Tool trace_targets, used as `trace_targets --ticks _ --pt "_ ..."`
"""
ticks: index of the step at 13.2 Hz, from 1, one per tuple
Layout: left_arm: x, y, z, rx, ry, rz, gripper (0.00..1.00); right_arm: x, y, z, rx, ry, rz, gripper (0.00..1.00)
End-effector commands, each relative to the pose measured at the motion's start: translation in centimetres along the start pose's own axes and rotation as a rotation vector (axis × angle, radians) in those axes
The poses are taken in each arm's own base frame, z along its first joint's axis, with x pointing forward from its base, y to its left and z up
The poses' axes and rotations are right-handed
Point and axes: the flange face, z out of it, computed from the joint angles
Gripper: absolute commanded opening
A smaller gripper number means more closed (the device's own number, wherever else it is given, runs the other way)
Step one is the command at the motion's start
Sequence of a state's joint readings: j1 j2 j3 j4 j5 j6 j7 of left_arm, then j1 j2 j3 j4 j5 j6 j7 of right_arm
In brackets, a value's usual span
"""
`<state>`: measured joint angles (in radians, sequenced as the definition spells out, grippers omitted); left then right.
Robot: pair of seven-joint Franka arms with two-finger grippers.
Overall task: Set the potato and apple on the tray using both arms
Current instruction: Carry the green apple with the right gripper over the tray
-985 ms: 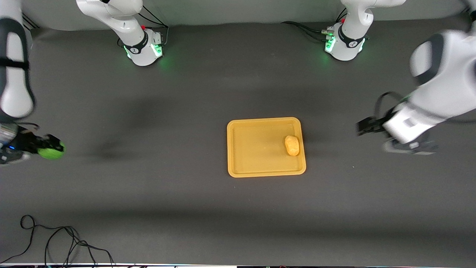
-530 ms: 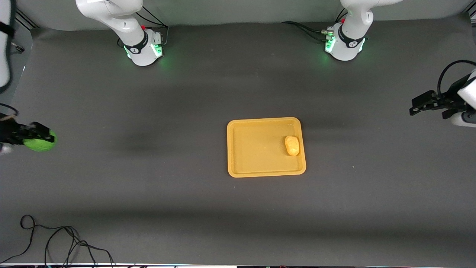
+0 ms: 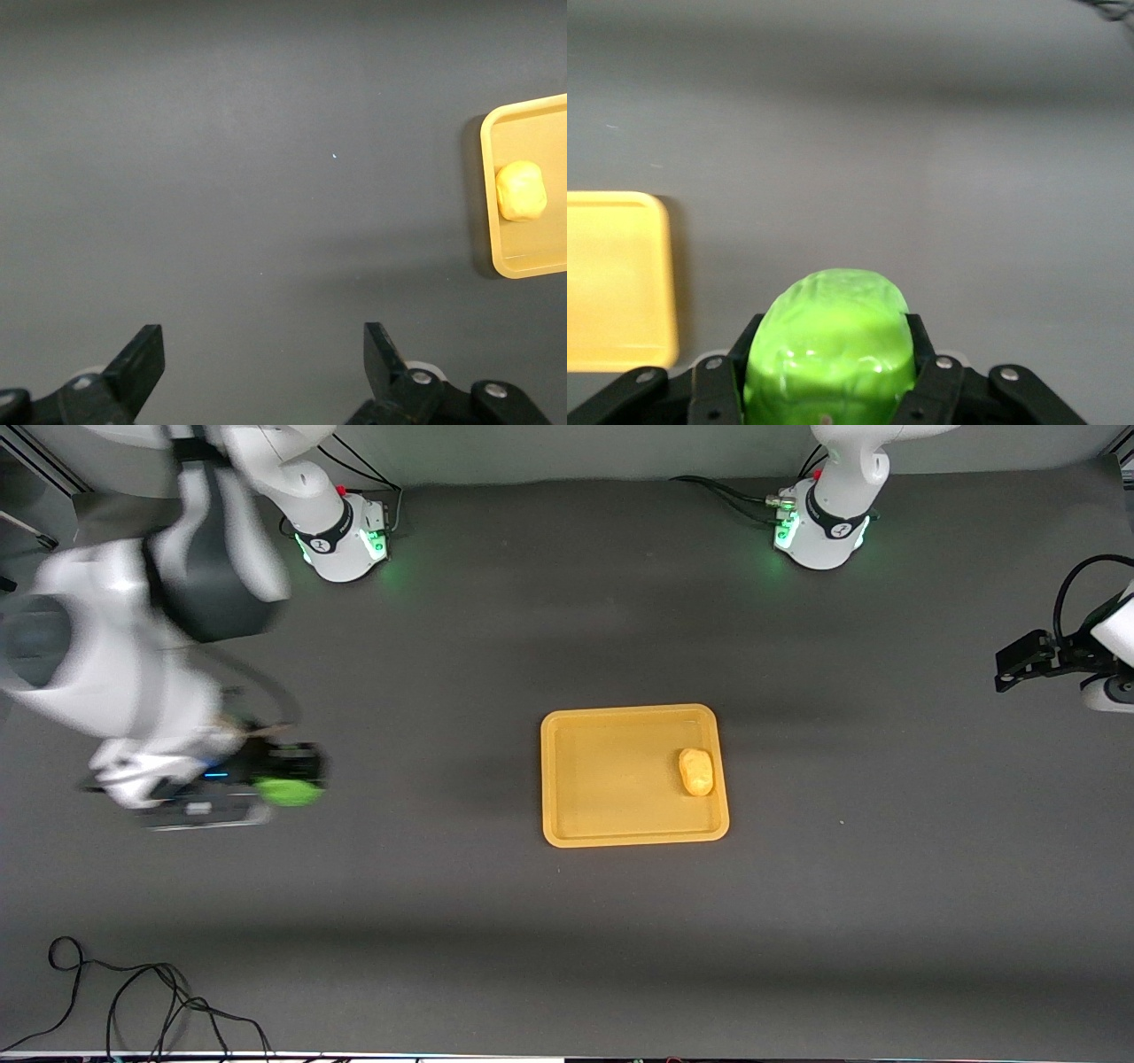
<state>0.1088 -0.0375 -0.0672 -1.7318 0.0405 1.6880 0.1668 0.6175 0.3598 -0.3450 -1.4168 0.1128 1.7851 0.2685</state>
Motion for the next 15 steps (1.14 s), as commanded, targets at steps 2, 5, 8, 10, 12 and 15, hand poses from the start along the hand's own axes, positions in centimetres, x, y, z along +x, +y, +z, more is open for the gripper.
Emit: trace_targets --ticks 2,5,8,10,12,15 --pt "0.1 -0.4 0.6 -0.019 0.005 -0.004 1.0 -2.2 -17.2 3.0 -0.026 0.042 0.121 0.37" --pt "0.3 -0.2 0.8 -0.042 0.012 -0.008 1.0 -6.1 -27.5 6.0 0.046 0.015 0.162 0.37" --pt "0.3 -0.1 1.1 -0.051 0.0 -0.005 1.0 -9.6 -33.7 8.7 0.097 0.008 0.155 0.37" --pt "0.2 0.0 1.2 -0.053 -0.009 -0.005 1.0 -10.7 -35.8 13.2 0.085 0.006 0.131 0.37" --pt "0.2 0.0 1.4 -0.054 -0.015 -0.005 1.0 -10.5 -36.8 19.0 0.082 0.015 0.127 0.37" --pt "0.1 -0.1 1.3 -0.055 -0.02 -0.005 1.0 -10.1 -36.9 24.9 0.069 0.052 0.119 0.38"
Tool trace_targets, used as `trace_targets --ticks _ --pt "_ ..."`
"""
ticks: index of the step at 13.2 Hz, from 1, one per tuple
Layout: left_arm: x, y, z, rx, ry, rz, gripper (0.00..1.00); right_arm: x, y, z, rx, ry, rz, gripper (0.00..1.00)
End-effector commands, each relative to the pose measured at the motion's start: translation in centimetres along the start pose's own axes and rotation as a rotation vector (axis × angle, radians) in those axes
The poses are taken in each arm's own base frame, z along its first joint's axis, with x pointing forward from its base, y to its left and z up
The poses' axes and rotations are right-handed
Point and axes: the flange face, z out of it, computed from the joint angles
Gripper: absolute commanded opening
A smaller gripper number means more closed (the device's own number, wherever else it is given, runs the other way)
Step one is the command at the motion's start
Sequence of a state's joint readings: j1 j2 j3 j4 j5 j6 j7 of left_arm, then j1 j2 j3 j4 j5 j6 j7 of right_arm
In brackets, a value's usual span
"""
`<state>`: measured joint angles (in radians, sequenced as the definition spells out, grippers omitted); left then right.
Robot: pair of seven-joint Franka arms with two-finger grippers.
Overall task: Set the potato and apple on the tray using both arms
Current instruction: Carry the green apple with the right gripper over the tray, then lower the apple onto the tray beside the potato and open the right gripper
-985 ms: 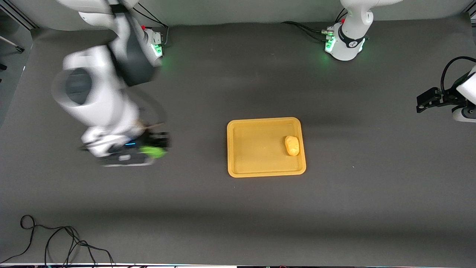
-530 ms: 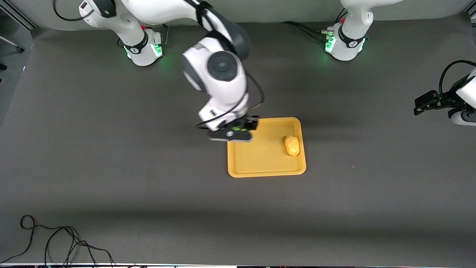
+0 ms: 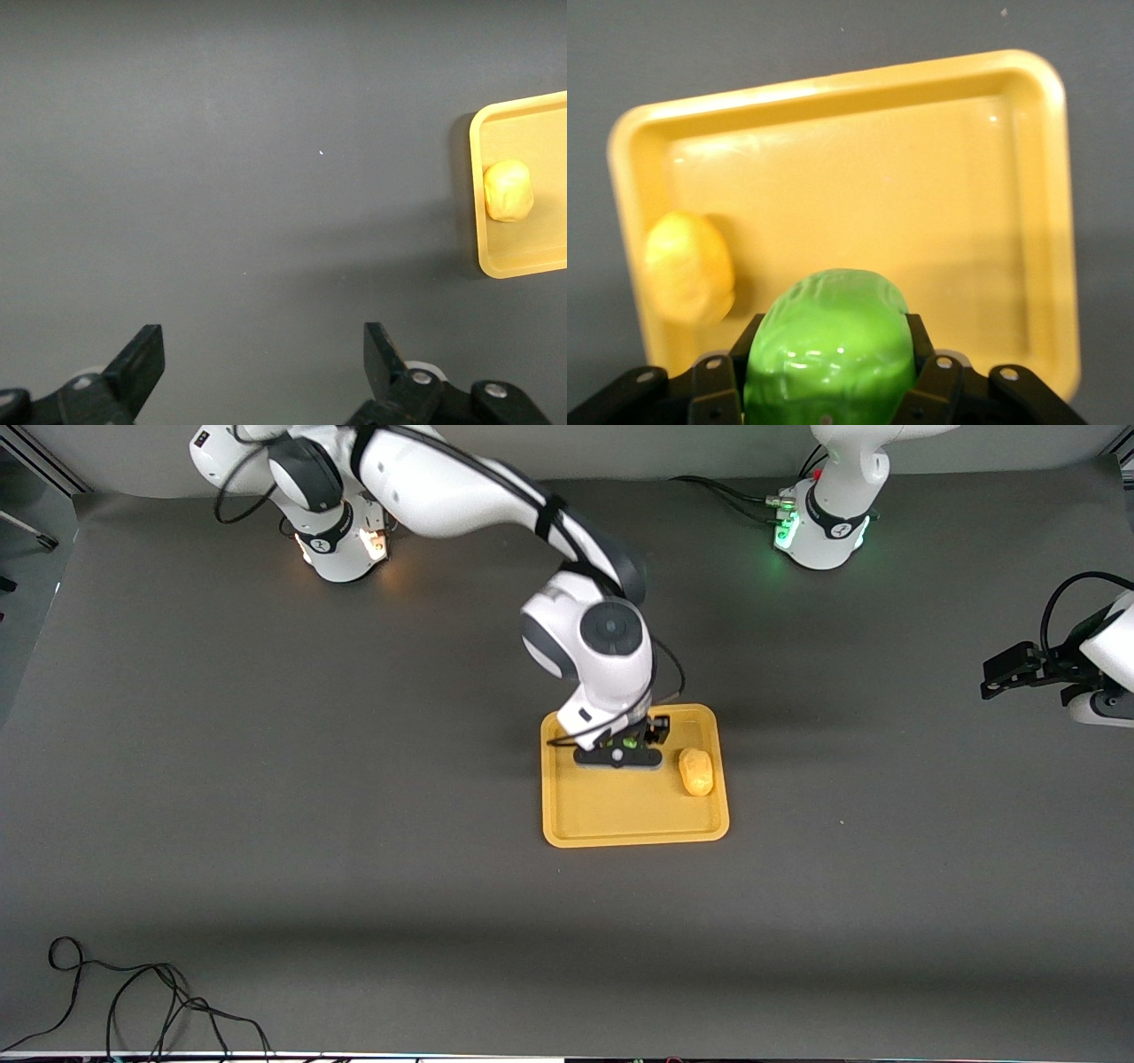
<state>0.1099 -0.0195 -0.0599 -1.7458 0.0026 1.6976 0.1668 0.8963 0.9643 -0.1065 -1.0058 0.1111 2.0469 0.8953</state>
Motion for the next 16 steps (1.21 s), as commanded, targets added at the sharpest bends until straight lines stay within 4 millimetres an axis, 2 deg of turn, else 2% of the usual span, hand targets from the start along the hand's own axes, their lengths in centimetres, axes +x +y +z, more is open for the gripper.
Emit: trace_targets --ticks 1,4,6,8,9,11,14,16 --pt "-0.3 0.1 -0.2 -0.013 -0.006 0.008 1.0 0.7 -0.3 3.6 0.002 0.048 0.009 0.38" --pt "-0.3 0.3 -0.2 -0.013 -0.011 0.011 1.0 0.6 0.1 7.0 -0.006 0.06 0.016 0.4" --pt "-0.3 0.1 -0.1 -0.014 -0.014 0.009 1.0 0.6 0.3 8.0 -0.009 0.069 0.027 0.45" --pt "-0.3 0.0 -0.2 -0.014 -0.011 0.014 1.0 0.6 0.2 7.6 -0.007 0.07 0.037 0.99" --pt "-0.3 0.0 -0.2 -0.014 -0.009 0.014 0.99 0.7 0.1 6.5 -0.006 0.071 0.041 1.0" --pt "-0.1 0.0 0.3 -0.017 -0.016 0.015 0.98 1.2 0.0 1.7 -0.016 0.059 0.052 1.0" --pt "0.3 0.4 0.6 -0.021 -0.02 0.021 0.99 1.8 1.6 -10.1 -0.04 0.032 0.078 1.0" --pt "0.3 0.6 0.7 -0.035 -0.022 0.022 1.0 3.1 4.8 -17.7 -0.061 0.027 0.112 1.0"
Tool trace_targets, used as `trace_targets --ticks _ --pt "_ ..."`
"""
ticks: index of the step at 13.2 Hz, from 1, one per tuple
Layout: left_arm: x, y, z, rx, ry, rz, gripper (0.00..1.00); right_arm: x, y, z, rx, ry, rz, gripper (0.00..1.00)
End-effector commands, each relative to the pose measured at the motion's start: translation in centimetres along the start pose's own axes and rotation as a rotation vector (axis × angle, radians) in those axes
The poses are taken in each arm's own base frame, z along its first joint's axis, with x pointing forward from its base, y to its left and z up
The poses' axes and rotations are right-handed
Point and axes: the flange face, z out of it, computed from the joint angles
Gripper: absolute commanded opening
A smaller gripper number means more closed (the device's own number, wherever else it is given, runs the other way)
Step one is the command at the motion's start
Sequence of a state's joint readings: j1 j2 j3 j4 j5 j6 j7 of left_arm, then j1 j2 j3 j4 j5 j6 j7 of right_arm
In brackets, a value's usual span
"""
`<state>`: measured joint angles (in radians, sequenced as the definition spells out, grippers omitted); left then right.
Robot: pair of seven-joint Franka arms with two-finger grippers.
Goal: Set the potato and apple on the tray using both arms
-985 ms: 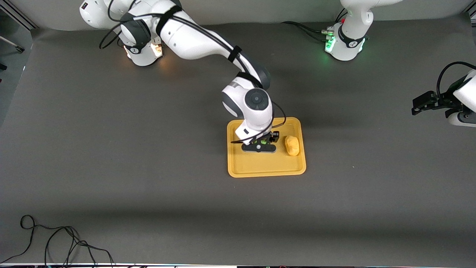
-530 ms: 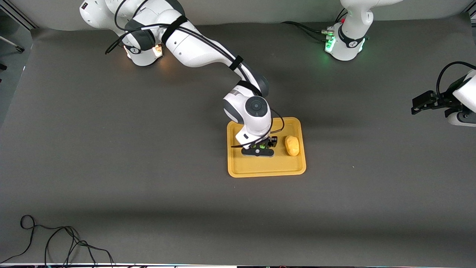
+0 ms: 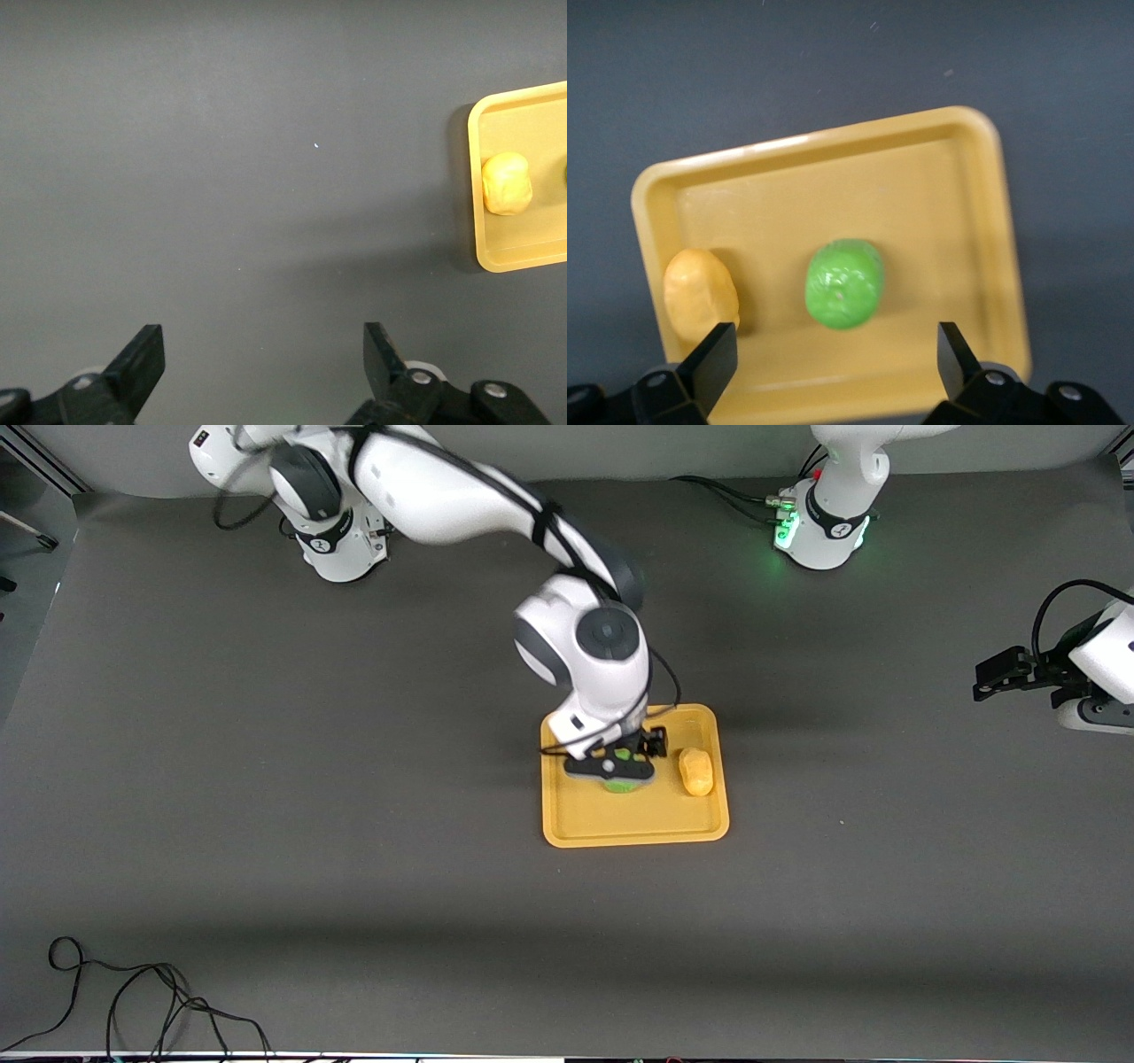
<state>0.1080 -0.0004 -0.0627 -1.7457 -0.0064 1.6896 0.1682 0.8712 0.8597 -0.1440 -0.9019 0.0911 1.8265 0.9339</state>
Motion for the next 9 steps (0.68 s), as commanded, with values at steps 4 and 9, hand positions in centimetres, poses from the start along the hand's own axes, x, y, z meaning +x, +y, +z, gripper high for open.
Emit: trace_targets --ticks 4,9 --pt "-0.1 0.4 -0.4 -0.004 0.006 0.021 1.0 3.7 13.2 -15.3 -0.123 -0.056 -0.006 1.0" --pt "-0.1 0.2 -0.2 0.013 0.001 0.023 0.99 7.2 30.8 -20.4 -0.066 -0.119 -0.057 1.0"
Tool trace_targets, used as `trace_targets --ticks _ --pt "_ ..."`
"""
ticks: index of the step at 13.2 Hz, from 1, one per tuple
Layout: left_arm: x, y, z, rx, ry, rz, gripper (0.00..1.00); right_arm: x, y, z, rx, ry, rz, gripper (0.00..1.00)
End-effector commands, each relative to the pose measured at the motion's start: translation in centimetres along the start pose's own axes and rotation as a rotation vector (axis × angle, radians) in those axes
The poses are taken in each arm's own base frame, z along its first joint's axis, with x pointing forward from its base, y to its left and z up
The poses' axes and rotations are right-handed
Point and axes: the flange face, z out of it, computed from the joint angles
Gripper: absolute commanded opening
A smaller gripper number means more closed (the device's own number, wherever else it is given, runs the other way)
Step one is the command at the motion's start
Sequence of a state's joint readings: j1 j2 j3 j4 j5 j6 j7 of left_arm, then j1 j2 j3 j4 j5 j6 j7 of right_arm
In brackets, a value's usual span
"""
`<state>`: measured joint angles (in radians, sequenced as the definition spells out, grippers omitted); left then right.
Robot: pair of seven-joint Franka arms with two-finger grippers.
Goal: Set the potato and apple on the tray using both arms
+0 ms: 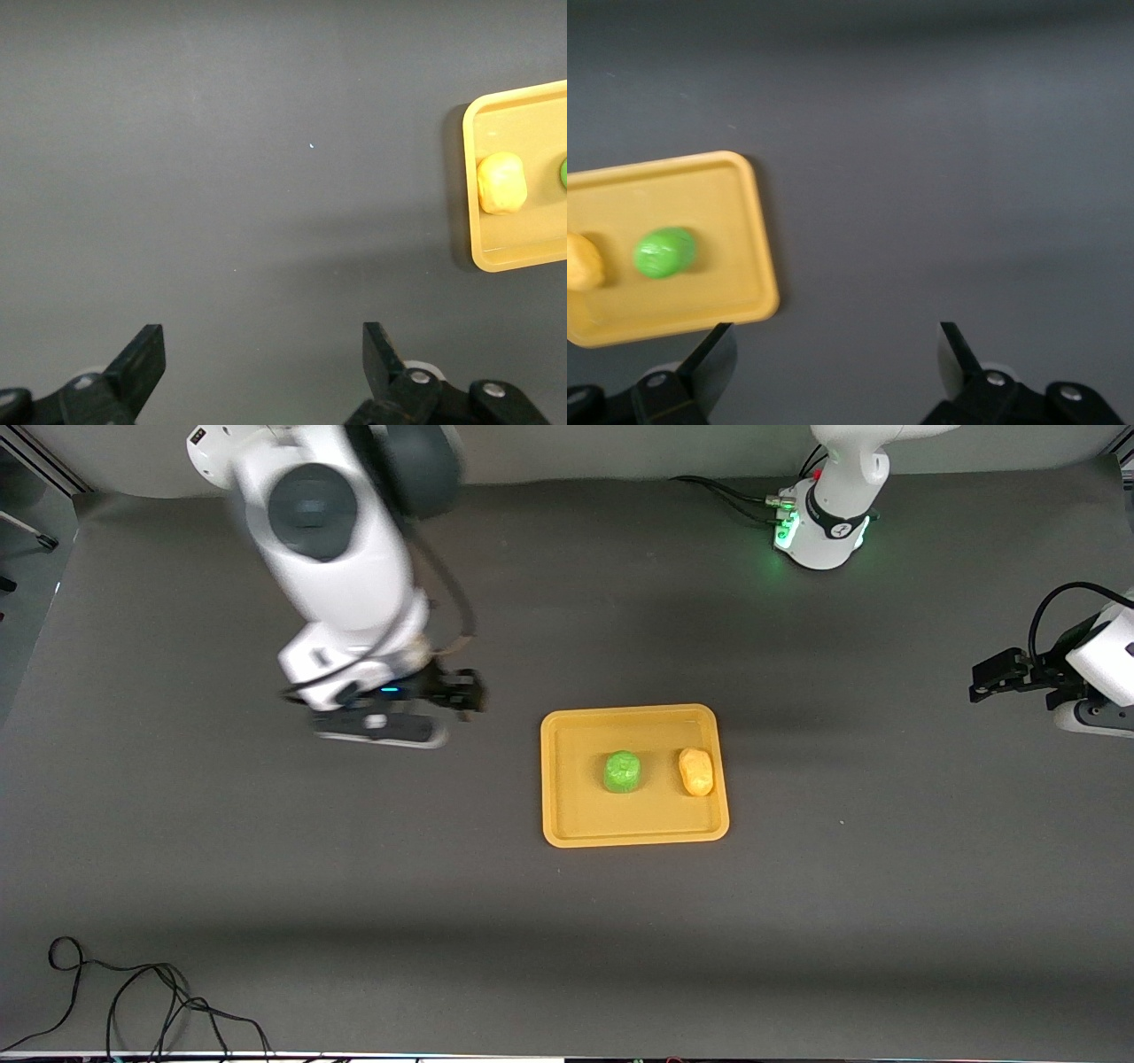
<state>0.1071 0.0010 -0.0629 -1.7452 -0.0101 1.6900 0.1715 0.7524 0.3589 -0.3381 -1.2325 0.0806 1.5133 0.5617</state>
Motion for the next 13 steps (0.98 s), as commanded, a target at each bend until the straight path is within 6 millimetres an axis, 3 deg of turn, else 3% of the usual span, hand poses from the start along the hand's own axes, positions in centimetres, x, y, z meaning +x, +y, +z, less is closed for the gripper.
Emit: trace_targets --ticks 1,5,8,10,13 --pt "-0.1 0.3 -0.3 0.018 0.004 0.022 0.99 -1.3 11.0 -1.0 0.07 -0.025 -0.034 1.0" --pt "0.1 0.6 -0.1 0.018 0.003 0.014 0.99 0.4 23.4 -1.5 0.067 -0.016 -0.073 1.0" --pt "-0.3 1.0 -1.8 0.022 0.022 0.014 1.0 1.9 31.9 -1.2 0.077 -0.007 -0.086 1.0" --pt "-0.3 1.6 -2.0 0.022 0.018 0.012 1.0 2.2 35.1 -1.1 0.081 -0.002 -0.083 1.0" --pt "-0.2 2.1 -3.1 0.018 0.015 0.004 1.0 1.8 34.2 -1.8 0.08 0.003 -0.092 1.0"
